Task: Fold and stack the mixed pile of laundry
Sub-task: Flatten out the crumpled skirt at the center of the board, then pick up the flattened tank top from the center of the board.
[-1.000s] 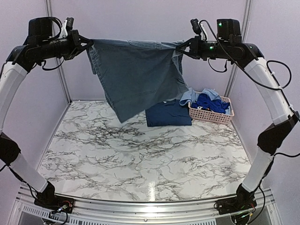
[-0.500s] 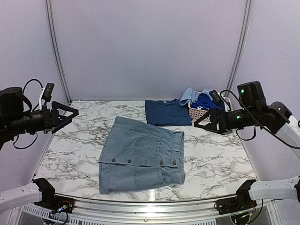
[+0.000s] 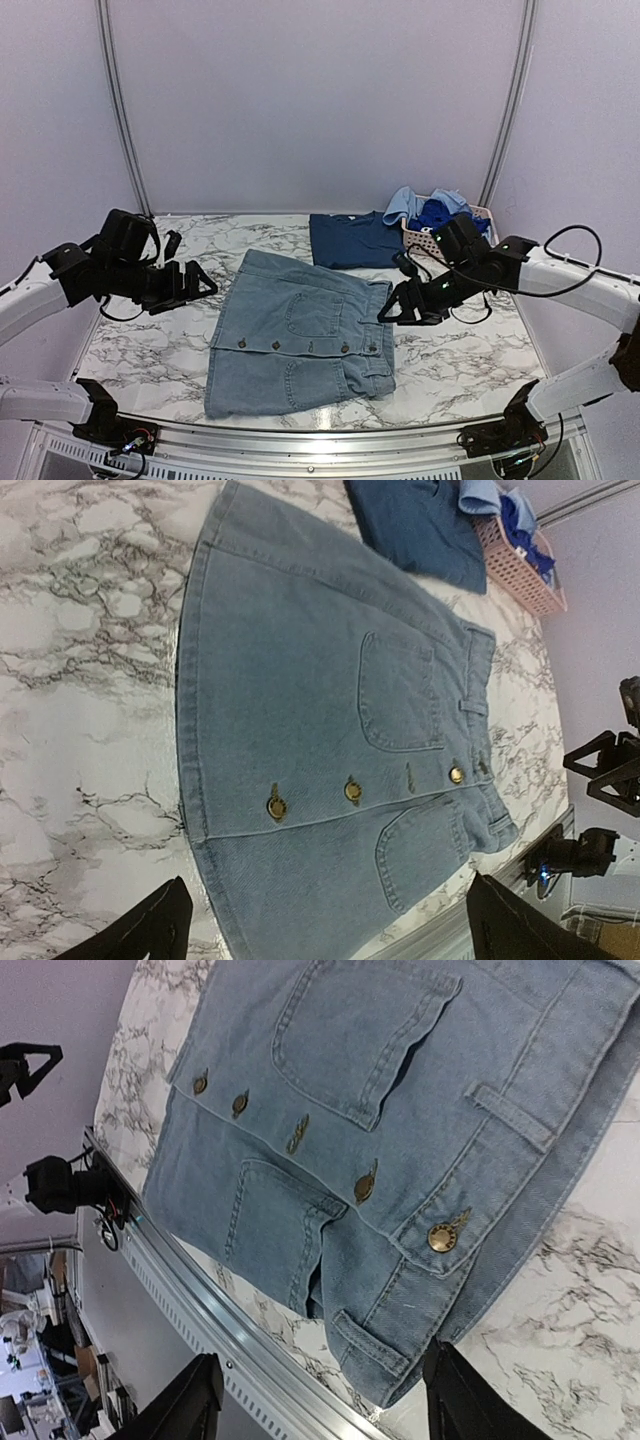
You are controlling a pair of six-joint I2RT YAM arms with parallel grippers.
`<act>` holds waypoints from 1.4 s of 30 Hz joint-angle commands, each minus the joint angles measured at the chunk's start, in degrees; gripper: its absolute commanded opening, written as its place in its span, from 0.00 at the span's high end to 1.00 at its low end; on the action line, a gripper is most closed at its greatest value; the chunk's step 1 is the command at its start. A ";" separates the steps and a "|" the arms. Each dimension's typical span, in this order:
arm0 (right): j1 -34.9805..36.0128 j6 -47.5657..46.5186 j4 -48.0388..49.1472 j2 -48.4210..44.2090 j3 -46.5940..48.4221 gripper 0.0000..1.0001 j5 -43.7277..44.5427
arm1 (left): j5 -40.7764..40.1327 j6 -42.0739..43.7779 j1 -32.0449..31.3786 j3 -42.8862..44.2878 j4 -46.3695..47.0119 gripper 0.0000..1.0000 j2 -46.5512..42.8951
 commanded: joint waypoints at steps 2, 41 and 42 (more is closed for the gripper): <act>2.55 -0.78 6.08 5.15 -3.06 0.39 -0.88 | -2.07 -1.76 -1.47 -6.19 4.07 0.01 5.55; -13.31 -6.11 12.46 35.26 16.64 0.50 7.40 | 6.82 12.68 13.35 35.50 15.52 0.36 62.20; -13.36 -5.85 12.93 35.29 16.22 0.50 7.26 | 6.94 12.69 13.44 36.20 15.50 0.37 63.12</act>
